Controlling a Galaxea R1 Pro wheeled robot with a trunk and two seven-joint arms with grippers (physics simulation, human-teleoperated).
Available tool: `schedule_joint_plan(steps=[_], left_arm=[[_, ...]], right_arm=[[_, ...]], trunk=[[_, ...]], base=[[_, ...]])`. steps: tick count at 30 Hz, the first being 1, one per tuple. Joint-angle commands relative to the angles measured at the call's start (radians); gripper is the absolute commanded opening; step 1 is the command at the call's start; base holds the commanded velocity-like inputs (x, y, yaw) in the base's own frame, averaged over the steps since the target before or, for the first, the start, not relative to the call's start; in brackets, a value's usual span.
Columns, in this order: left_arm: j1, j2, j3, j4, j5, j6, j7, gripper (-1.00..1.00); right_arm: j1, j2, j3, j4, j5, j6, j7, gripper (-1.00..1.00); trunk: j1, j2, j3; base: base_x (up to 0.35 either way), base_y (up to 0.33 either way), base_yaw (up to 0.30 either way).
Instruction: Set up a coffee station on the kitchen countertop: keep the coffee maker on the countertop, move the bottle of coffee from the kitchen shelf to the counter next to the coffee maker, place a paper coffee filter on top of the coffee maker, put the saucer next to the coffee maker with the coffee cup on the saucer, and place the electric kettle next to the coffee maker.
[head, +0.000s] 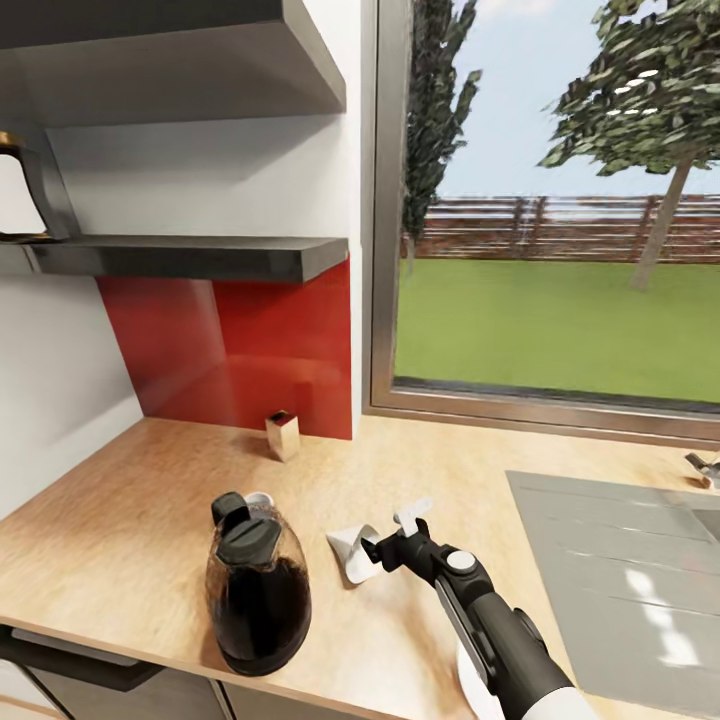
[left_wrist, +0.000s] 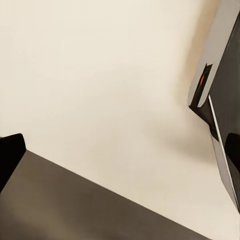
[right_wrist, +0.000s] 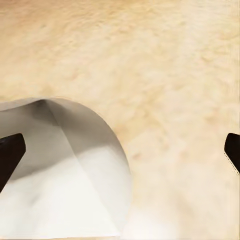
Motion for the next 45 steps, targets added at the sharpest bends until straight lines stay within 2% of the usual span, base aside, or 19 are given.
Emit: schedule_joint_plan(steps=[1, 9, 18, 34, 38, 41, 45], left_arm=[[0.000, 0.000, 0.005, -0.001, 0.002, 0.003, 0.001, 1.00], [0.000, -0.001, 0.005, -0.001, 0.002, 0.003, 0.001, 1.00], [0.001, 0.000, 0.005, 0.000, 0.002, 0.003, 0.001, 1.00], [0.001, -0.002, 0.005, 0.000, 0.002, 0.003, 0.001, 1.00], [0.001, -0.002, 0.005, 0.001, 0.002, 0.003, 0.001, 1.00], [0.001, -0.001, 0.005, 0.001, 0.002, 0.003, 0.002, 1.00], [0.001, 0.000, 0.005, 0.001, 0.003, 0.003, 0.001, 1.00]], right_arm=[[-0.001, 0.000, -0.001, 0.000, 0.008, 0.005, 0.005, 1.00], [-0.001, 0.002, -0.002, 0.006, 0.010, 0.004, 0.002, 1.00], [-0.004, 0.005, -0.002, 0.065, 0.010, -0.067, 0.000, 1.00], [-0.004, 0.005, -0.001, 0.076, 0.010, -0.075, 0.001, 1.00], [-0.004, 0.006, 0.000, 0.134, 0.009, -0.094, 0.001, 1.00], [-0.004, 0.006, 0.000, 0.151, 0.009, -0.126, 0.001, 1.00], [-0.004, 0.006, 0.000, 0.154, 0.009, -0.134, 0.002, 1.00]], trunk=[[0.001, -0.002, -0.002], [0.001, -0.002, -0.002], [0.001, -0.002, -0.002], [0.001, -0.002, -0.002], [0.001, -0.002, -0.002], [0.001, -0.002, -0.002], [0.001, -0.002, -0.002]], base=[[0.100, 0.003, 0.000], [0.094, 0.000, 0.000], [0.093, 0.000, 0.000], [0.021, 0.000, 0.000], [0.000, 0.000, 0.000], [0.000, 0.000, 0.000], [0.000, 0.045, 0.000]])
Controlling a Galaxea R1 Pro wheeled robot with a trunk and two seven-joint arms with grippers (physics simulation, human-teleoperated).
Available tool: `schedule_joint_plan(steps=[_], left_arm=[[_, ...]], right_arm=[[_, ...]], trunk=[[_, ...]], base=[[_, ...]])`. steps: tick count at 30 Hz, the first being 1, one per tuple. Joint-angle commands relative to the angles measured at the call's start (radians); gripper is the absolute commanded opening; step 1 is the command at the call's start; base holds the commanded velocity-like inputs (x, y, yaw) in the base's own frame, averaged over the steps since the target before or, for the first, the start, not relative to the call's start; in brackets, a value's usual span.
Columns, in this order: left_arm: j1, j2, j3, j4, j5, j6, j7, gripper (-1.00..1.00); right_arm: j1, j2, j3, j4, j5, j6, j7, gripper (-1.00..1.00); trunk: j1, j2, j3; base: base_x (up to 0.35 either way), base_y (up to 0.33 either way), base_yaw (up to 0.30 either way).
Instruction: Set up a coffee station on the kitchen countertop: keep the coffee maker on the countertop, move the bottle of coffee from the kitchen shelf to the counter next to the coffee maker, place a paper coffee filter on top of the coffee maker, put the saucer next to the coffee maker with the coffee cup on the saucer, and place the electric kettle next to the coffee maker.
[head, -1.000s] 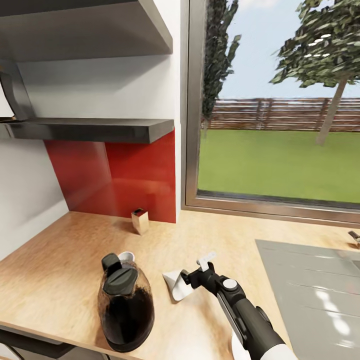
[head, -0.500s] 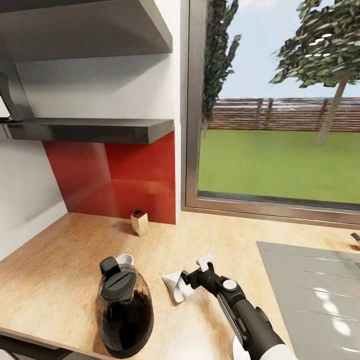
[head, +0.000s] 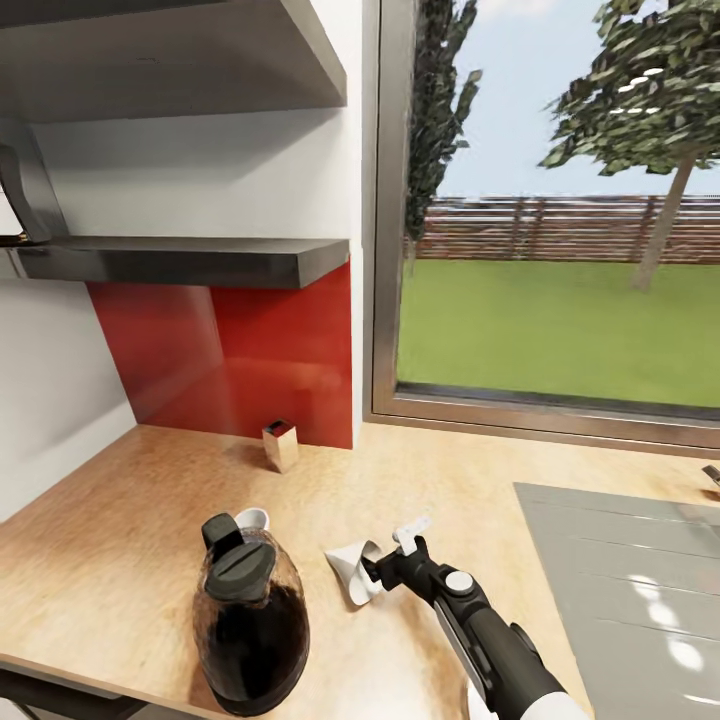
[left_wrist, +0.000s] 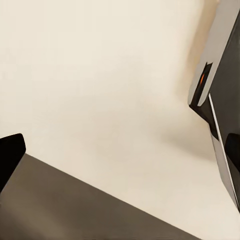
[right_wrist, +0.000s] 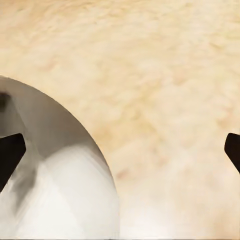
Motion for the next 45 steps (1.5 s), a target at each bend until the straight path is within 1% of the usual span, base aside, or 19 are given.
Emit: schedule_joint_plan(steps=[1, 6, 18, 19, 45], left_arm=[[-0.001, 0.000, 0.005, -0.001, 0.002, 0.003, 0.001, 1.00], [0.000, 0.000, 0.004, -0.001, 0.002, 0.003, 0.001, 1.00], [0.000, 0.000, 0.004, 0.000, 0.002, 0.003, 0.001, 1.00], [0.000, 0.000, 0.004, 0.000, 0.002, 0.003, 0.001, 1.00], [0.000, 0.000, 0.004, -0.001, 0.002, 0.003, 0.001, 1.00]], right_arm=[[-0.001, 0.000, -0.001, -0.002, 0.008, 0.005, 0.005, 1.00], [-0.001, 0.000, -0.001, -0.001, 0.008, 0.004, 0.005, 1.00], [-0.001, 0.000, 0.001, 0.000, 0.008, 0.004, 0.005, 1.00], [-0.001, 0.000, 0.001, 0.000, 0.008, 0.004, 0.005, -1.00], [-0.001, 0.000, 0.000, -0.002, 0.008, 0.004, 0.005, -1.00]], trunk=[[0.001, -0.002, -0.002], [0.001, -0.002, -0.002], [0.001, -0.002, -0.002], [0.001, -0.002, -0.002], [0.001, -0.002, -0.002]], base=[[0.000, 0.219, 0.000], [0.000, 0.204, 0.000], [0.000, 0.099, 0.000], [0.000, 0.034, 0.000], [0.000, 0.001, 0.000]])
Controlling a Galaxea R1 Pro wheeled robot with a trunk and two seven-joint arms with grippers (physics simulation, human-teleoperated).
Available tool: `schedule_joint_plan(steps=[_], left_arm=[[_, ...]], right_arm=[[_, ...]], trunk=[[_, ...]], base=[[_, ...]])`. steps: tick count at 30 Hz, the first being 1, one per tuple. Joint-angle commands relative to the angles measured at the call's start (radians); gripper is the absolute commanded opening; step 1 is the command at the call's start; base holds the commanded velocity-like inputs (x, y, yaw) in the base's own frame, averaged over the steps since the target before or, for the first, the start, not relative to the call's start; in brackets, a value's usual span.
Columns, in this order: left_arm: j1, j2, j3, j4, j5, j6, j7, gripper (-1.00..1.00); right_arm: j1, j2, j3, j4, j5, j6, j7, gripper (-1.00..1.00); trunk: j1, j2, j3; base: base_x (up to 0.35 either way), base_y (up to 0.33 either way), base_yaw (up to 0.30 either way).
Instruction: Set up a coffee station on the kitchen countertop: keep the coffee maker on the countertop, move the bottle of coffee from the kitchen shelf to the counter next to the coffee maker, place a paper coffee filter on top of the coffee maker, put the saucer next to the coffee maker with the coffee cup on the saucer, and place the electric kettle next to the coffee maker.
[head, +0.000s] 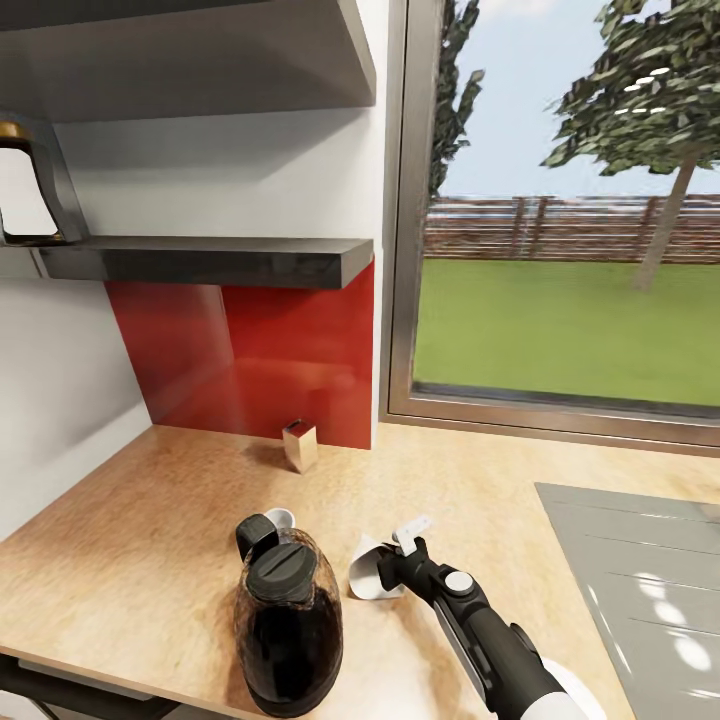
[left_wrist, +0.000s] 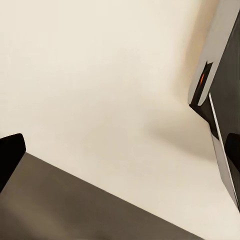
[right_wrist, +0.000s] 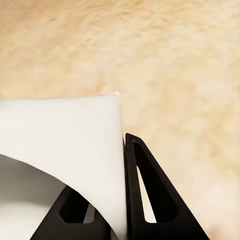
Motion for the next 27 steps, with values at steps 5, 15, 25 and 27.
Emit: schedule_joint_plan(steps=[5, 15, 25, 27], left_arm=[[0.000, 0.001, 0.005, -0.001, 0.002, 0.002, 0.001, 1.00], [0.000, 0.004, 0.003, -0.003, 0.001, -0.006, 0.001, 1.00], [-0.001, 0.006, 0.005, -0.022, -0.001, -0.018, 0.001, 1.00], [-0.003, 0.005, 0.005, -0.026, 0.000, -0.020, 0.001, 1.00]], right_arm=[[0.000, 0.001, -0.001, -0.020, 0.006, 0.007, 0.003, -1.00], [-0.004, -0.002, -0.007, -0.212, 0.006, 0.014, 0.002, -1.00], [-0.063, -0.009, -0.234, -0.512, 0.006, 0.332, -0.097, -1.00], [-0.066, -0.011, -0.269, -0.580, 0.005, 0.361, -0.141, -1.00]], trunk=[[0.001, -0.002, -0.002], [0.001, -0.002, -0.002], [0.001, -0.002, -0.002], [0.001, -0.002, -0.002]], base=[[0.000, 0.000, 0.000], [0.000, 0.000, 0.000], [0.000, 0.000, 0.000], [0.000, 0.000, 0.000]])
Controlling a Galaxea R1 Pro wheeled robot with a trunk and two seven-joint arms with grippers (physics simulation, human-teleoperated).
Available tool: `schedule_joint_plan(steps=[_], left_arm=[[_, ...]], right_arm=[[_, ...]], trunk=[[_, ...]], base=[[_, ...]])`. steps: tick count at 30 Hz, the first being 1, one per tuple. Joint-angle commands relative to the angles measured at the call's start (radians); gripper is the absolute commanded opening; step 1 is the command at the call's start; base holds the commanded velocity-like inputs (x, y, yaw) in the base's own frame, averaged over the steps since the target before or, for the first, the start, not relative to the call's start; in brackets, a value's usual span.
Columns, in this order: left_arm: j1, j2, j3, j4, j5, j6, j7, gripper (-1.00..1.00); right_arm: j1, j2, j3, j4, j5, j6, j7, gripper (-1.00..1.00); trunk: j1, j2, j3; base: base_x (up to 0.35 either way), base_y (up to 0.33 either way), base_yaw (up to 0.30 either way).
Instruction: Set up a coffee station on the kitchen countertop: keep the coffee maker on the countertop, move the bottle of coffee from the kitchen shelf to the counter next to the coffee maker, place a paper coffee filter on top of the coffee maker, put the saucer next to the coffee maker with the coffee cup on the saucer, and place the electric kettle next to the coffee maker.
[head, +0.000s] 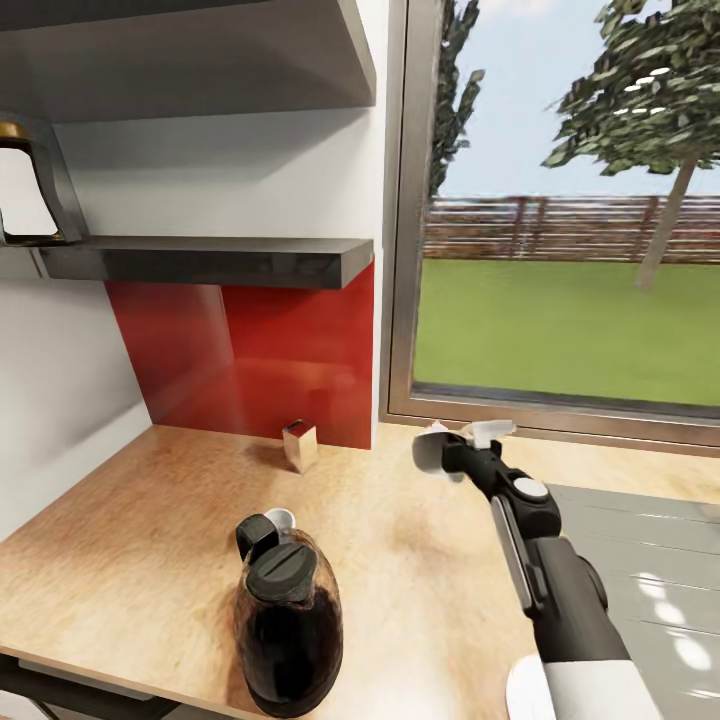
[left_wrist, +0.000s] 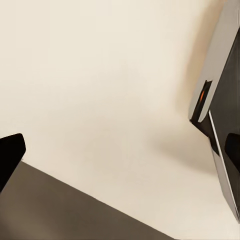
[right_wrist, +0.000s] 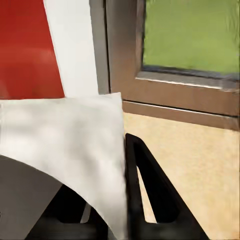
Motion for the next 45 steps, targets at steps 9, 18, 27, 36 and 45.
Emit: schedule_joint_plan(steps=[9, 18, 27, 36, 45], left_arm=[[0.000, -0.002, 0.002, -0.015, 0.000, -0.084, 0.001, 1.00], [0.000, -0.012, 0.005, -0.016, 0.001, -0.088, 0.001, 1.00], [0.000, -0.014, 0.007, -0.017, 0.003, -0.089, 0.006, 1.00], [0.000, -0.014, 0.007, -0.017, 0.003, -0.090, 0.007, 1.00], [0.000, -0.013, 0.008, -0.016, 0.004, -0.090, 0.009, 1.00]], right_arm=[[-0.002, 0.003, -0.034, -0.037, 0.005, 0.021, -0.039, -1.00], [-0.001, 0.004, -0.160, -0.046, 0.000, 0.022, -0.038, -1.00], [-0.002, 0.006, -0.166, -0.048, 0.000, 0.022, -0.038, -1.00], [-0.002, 0.005, -0.166, -0.048, 0.000, 0.022, -0.038, -1.00], [-0.002, 0.004, -0.166, -0.048, 0.000, 0.022, -0.038, -1.00]], trunk=[[0.001, -0.002, -0.002], [0.001, -0.002, -0.002], [0.001, -0.002, -0.002], [0.001, -0.002, -0.002], [0.001, -0.002, -0.002]], base=[[-0.002, 0.000, 0.000], [-0.212, -0.111, 0.000], [-0.242, -0.195, -0.242], [-0.028, -0.252, -0.266], [-0.026, -0.258, -0.270]])
